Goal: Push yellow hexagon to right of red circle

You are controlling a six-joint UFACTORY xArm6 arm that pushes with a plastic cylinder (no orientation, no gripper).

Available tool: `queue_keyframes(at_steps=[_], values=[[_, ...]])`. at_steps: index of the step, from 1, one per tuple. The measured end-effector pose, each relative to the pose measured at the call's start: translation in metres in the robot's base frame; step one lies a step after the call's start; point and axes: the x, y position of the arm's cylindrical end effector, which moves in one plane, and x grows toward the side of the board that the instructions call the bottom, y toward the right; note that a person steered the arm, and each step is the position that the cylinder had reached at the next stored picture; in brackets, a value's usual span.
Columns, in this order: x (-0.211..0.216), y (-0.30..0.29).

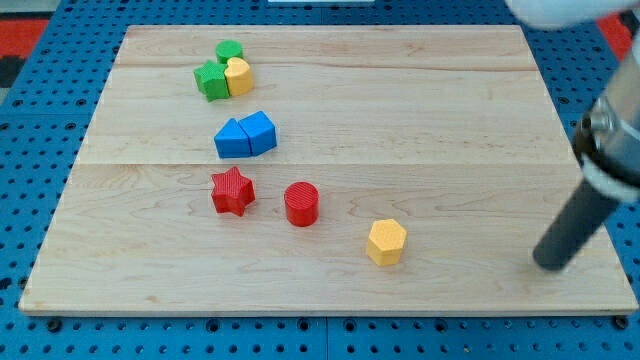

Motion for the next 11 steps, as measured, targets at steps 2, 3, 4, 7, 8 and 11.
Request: queue_keyframes(at_steps=[2,3,4,7,8,11], values=[[0.001,-0.115],[-0.045,-0.123],[-0.052,-0.106],[-0.018,-0.154],[-0.062,-0.137],[-0.02,-0.17]])
